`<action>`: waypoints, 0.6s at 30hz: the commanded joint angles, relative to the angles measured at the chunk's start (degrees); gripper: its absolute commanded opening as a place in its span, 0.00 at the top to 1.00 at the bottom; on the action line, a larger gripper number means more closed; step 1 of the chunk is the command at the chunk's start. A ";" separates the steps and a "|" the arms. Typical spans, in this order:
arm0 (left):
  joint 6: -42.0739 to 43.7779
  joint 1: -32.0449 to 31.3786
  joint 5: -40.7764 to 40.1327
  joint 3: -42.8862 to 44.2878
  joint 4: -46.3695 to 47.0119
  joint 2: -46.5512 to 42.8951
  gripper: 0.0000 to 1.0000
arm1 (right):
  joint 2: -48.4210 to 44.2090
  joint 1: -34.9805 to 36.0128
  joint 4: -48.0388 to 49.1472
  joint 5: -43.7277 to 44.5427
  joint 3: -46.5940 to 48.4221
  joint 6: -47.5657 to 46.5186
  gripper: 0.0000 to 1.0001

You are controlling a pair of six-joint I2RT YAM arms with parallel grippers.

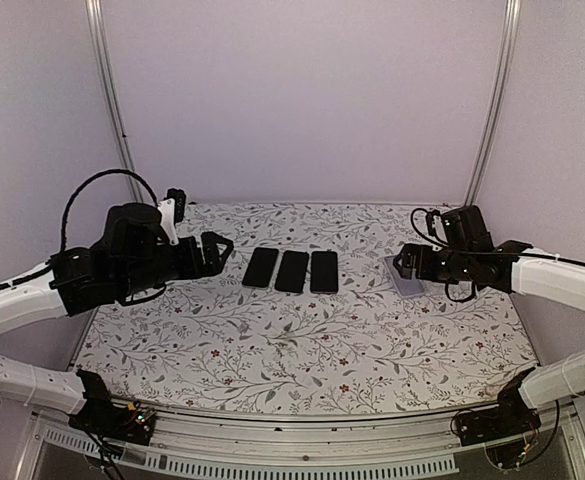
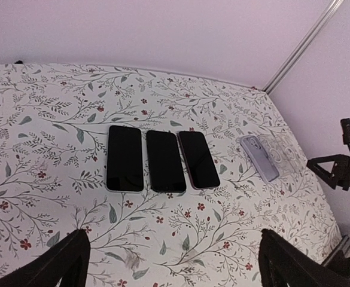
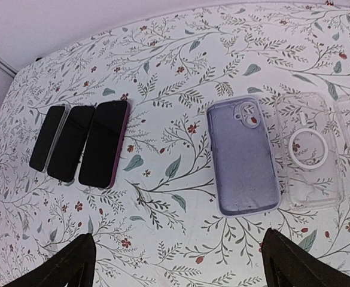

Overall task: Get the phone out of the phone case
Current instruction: Move the phone case to the corner of the board, then reset both arms

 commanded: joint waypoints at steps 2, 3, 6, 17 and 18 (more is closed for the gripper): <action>4.65 1.82 -3.16 1.41 -3.56 -1.50 0.01 | -5.95 -2.72 1.97 3.08 -1.02 -4.30 0.01; 4.96 2.31 -3.31 1.94 -4.32 -1.50 0.01 | -7.35 -3.64 2.33 3.27 -1.35 -4.85 0.01; 6.51 5.11 -0.45 2.83 -4.94 -1.64 0.01 | -9.85 -7.97 3.35 4.28 -2.41 -5.97 0.01; 13.23 22.91 6.39 0.05 0.29 -1.57 0.01 | -16.19 -21.65 28.38 7.56 -16.01 -16.76 0.01; 14.37 24.79 7.19 -1.40 3.38 -2.33 0.01 | -15.40 -23.81 30.52 8.31 -17.08 -17.23 0.01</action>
